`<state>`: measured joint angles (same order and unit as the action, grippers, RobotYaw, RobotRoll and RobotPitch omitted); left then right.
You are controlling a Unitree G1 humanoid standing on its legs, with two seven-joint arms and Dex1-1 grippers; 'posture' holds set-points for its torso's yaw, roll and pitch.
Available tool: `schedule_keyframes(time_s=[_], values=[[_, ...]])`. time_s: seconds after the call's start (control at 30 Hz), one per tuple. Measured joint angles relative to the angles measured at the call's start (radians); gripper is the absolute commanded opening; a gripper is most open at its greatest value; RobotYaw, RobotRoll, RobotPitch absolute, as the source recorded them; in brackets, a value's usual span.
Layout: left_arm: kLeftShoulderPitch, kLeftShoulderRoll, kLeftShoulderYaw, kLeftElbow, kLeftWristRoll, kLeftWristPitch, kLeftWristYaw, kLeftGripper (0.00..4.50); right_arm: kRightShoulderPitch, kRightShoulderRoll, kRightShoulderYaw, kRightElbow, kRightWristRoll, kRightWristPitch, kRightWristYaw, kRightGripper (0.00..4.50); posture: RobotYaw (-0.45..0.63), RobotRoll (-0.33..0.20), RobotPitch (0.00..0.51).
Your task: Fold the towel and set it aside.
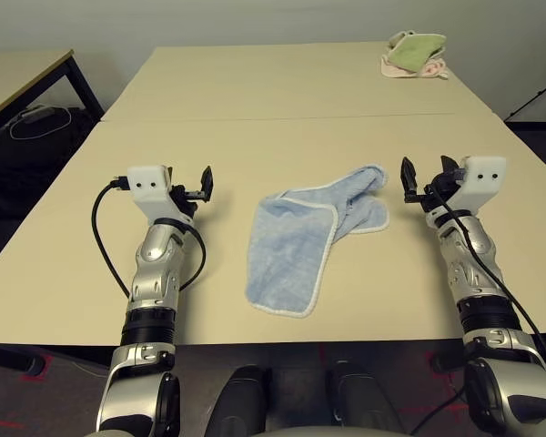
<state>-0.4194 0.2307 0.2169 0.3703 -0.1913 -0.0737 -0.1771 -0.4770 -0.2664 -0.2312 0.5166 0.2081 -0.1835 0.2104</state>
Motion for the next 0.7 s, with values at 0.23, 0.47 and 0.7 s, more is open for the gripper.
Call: schedule_keyframes(time_s=[0.23,0.47,0.7], values=[[-0.01,-0.001,-0.001,0.003,0.016,-0.001,0.027,4.5,0.008,0.0,0.0,-0.007,-0.003,0.022,-0.015,4.46,0.03,0.0,0.032],[-0.015,-0.001,-0.001,0.003,0.017,0.011,0.028,4.5,-0.004,-0.08,0.041,-0.001,-0.003,0.068,0.14,4.46,0.04,0.0,0.029],[-0.01,-0.007,-0.001,-0.005,0.014,0.021,0.028,4.5,-0.165,-0.236,0.114,0.126,-0.042,0.075,0.387,4.46,0.06,0.0,0.028]])
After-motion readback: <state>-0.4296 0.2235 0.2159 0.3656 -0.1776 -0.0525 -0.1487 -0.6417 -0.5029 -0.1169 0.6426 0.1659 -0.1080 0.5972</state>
